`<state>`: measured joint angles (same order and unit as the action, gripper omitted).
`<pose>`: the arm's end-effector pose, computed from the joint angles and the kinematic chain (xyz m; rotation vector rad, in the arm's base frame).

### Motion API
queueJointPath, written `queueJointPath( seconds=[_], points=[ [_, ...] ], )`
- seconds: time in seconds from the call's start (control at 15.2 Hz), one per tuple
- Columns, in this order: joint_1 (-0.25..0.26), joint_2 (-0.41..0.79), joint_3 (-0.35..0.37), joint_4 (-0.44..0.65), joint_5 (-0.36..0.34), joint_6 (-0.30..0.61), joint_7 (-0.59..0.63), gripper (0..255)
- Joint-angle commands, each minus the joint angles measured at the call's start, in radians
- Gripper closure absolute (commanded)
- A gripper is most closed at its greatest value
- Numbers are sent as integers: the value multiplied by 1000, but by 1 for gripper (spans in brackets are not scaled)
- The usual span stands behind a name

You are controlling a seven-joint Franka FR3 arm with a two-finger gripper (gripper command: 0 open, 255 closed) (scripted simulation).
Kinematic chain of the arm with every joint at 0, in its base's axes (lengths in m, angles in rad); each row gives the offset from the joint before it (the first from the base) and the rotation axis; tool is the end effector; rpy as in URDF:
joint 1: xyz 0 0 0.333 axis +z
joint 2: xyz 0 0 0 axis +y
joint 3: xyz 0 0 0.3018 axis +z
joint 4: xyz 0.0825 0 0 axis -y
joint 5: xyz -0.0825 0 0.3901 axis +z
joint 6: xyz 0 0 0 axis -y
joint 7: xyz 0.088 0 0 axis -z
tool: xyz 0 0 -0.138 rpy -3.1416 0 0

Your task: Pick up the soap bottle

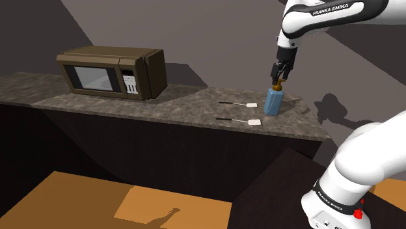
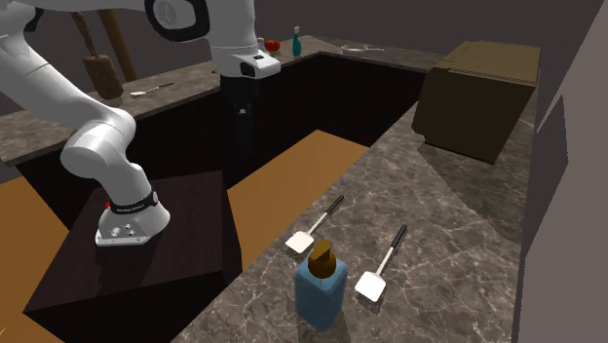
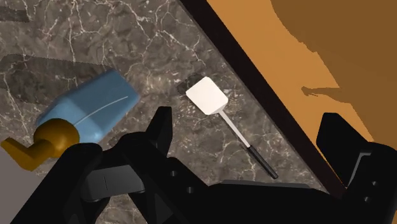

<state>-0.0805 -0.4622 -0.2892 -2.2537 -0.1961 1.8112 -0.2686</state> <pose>0.3929 -0.1842 0.4896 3.0793 -0.0402 -0.0204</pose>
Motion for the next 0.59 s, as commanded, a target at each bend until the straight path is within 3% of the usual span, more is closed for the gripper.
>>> queueJointPath(
  seconds=[0.0, 0.53],
  points=[
    [-3, 67, -42, 54, 6, 12, -58, 0],
    [-25, 366, -189, 298, 104, 41, -299, 0]
  ],
)
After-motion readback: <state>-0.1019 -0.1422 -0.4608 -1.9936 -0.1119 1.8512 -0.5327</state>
